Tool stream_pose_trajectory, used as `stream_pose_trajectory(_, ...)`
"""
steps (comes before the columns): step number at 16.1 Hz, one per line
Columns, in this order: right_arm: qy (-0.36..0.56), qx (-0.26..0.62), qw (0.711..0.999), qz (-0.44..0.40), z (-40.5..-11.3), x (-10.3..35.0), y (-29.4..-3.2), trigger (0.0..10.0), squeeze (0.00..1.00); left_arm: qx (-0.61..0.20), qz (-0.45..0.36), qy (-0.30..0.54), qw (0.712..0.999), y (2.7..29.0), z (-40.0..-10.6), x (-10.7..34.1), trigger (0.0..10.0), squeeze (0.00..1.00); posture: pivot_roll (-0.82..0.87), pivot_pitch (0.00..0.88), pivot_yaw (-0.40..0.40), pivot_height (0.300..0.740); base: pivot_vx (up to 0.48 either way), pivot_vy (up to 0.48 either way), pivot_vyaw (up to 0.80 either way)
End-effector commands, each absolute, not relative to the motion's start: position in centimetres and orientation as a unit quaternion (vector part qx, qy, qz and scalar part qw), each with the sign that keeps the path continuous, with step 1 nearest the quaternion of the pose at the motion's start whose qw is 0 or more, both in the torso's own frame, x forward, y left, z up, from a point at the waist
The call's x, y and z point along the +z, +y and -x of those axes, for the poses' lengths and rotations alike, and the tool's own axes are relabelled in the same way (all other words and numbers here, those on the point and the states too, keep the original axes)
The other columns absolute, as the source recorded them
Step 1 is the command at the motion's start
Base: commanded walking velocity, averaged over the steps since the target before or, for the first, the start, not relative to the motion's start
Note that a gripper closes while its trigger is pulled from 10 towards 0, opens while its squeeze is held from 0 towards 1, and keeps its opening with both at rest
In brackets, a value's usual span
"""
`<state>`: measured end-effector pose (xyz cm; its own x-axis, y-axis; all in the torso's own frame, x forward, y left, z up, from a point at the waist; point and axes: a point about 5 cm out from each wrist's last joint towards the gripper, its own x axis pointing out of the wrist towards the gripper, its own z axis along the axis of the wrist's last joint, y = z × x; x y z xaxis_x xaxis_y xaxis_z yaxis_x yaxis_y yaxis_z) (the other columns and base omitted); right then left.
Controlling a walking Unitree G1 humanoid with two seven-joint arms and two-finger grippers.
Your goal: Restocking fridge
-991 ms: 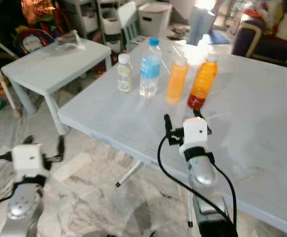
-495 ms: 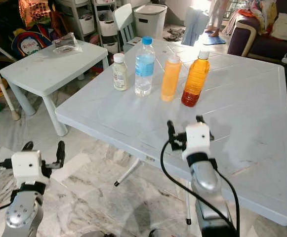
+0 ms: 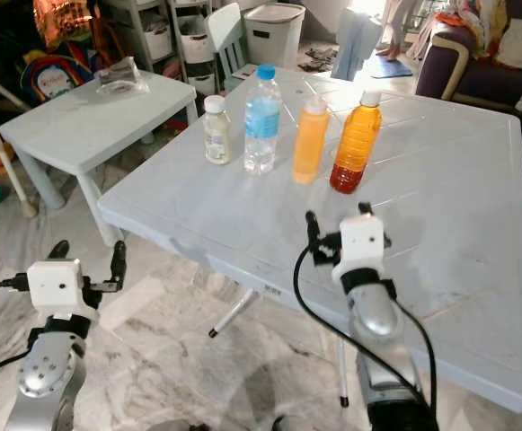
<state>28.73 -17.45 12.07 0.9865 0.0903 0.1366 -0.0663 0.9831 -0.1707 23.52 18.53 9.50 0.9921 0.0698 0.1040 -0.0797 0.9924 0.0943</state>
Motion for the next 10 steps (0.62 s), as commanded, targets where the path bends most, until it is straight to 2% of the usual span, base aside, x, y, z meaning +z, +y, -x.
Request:
stream_pose_trajectory(1, -0.077, 0.031, 0.993, 0.083, -28.9, 12.49, -17.84, 10.0, 0.0, 0.033, -0.048, -0.061, 0.996, 18.48, -23.66, 10.07, 10.0, 0.0, -0.06, 0.055, 0.027, 0.74, 0.0, 0.0, 0.0)
stream_pose_trajectory(7, -0.082, 0.046, 0.992, 0.078, -29.01, 12.77, -17.31, 10.0, 0.0, 0.028, -0.04, -0.067, 0.997, 18.15, -23.96, 10.29, 10.0, 0.0, -0.07, 0.057, 0.02, 0.74, 0.26, 0.0, -0.64)
stream_pose_trajectory(10, -0.081, 0.051, 0.992, 0.081, -29.0, 12.71, -17.13, 10.0, 0.0, 0.033, -0.035, -0.065, 0.997, 18.55, -23.99, 10.08, 10.0, 0.0, -0.07, 0.06, 0.018, 0.74, 0.0, 0.0, -0.14)
